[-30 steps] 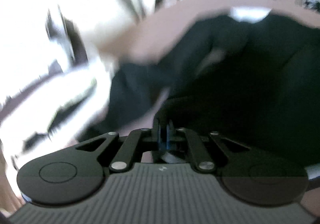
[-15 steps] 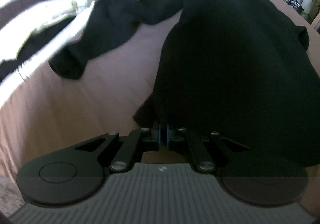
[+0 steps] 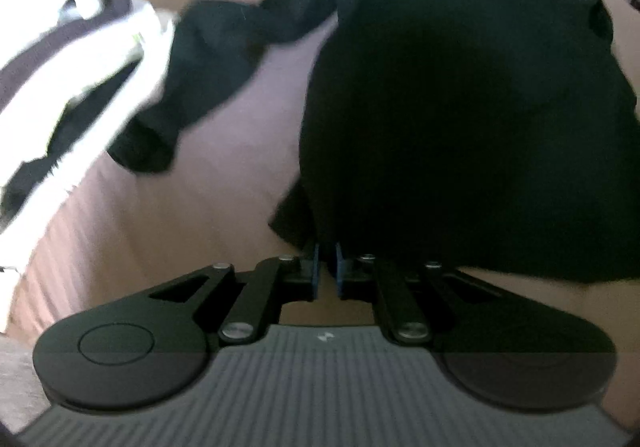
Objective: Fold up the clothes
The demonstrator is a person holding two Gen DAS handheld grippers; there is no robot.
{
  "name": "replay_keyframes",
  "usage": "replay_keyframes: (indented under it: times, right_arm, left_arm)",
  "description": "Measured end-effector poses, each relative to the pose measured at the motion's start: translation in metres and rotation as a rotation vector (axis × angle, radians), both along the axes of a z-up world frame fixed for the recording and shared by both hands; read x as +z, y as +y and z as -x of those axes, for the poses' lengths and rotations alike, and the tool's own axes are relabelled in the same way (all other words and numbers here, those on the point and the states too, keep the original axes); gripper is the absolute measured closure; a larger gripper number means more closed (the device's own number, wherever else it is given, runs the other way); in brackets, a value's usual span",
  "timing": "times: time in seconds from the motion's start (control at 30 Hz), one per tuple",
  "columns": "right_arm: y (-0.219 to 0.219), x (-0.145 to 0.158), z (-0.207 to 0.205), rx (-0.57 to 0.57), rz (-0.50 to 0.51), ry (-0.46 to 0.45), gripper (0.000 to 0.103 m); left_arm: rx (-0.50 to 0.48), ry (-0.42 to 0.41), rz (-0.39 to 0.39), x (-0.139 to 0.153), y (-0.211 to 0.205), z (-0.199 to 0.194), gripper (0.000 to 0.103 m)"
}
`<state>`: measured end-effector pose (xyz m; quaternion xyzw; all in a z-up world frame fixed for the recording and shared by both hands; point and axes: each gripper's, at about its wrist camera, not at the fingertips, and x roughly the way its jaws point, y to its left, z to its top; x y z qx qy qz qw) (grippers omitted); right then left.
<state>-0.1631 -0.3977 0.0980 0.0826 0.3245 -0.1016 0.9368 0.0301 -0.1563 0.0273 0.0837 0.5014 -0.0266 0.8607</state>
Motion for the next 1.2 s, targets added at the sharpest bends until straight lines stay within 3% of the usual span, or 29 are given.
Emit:
replay_keyframes:
  times: [0.07,0.1,0.13,0.23,0.27,0.33,0.4,0.53,0.63,0.8,0.97,1.07,1.2]
  right_arm:
    - [-0.002,0.023,-0.011,0.002,0.058,-0.02,0.067]
    - [0.0,0.035,-0.015,0.006,0.084,-0.052,0.066]
    - [0.003,0.047,-0.018,0.01,0.109,-0.085,0.063]
    - [0.013,0.079,-0.03,0.04,0.171,-0.179,0.033]
    - [0.015,0.082,-0.036,0.067,0.176,-0.198,0.03]
    - [0.015,0.073,-0.048,0.13,0.172,-0.225,0.028]
    - [0.001,0.042,-0.065,0.182,0.116,-0.234,0.028]
    - [-0.017,0.007,-0.076,0.122,0.017,-0.136,0.031]
    - [-0.031,-0.019,-0.084,0.075,-0.056,-0.062,0.031]
    - [-0.054,-0.063,-0.097,-0.004,-0.179,0.062,0.031]
    - [-0.071,-0.098,-0.114,-0.052,-0.301,0.172,0.031]
    - [-0.077,-0.105,-0.118,-0.066,-0.343,0.18,0.031]
    - [-0.085,-0.102,-0.108,-0.044,-0.436,0.122,0.031]
  left_arm:
    - [-0.009,-0.044,-0.036,0.007,-0.005,0.003,0.068]
    - [-0.014,-0.064,-0.057,0.01,-0.009,0.004,0.053]
    - [-0.023,-0.08,-0.079,0.009,-0.013,0.002,0.05]
    - [-0.05,-0.098,-0.129,0.003,-0.026,0.004,0.05]
    - [-0.063,-0.107,-0.124,0.001,-0.028,0.003,0.05]
    - [-0.085,-0.127,-0.088,0.004,-0.032,0.002,0.05]
    - [-0.106,-0.159,-0.053,0.009,-0.037,0.002,0.048]
    - [-0.141,-0.218,-0.059,0.01,-0.059,-0.003,0.038]
    - [-0.159,-0.191,-0.125,-0.012,-0.089,-0.012,0.038]
    - [-0.198,-0.122,-0.012,-0.03,-0.12,-0.017,0.038]
    - [-0.248,-0.122,-0.026,-0.037,-0.157,-0.014,0.038]
    - [-0.278,-0.131,0.001,-0.037,-0.175,-0.011,0.038]
    - [-0.291,-0.107,0.055,-0.04,-0.192,-0.011,0.037]
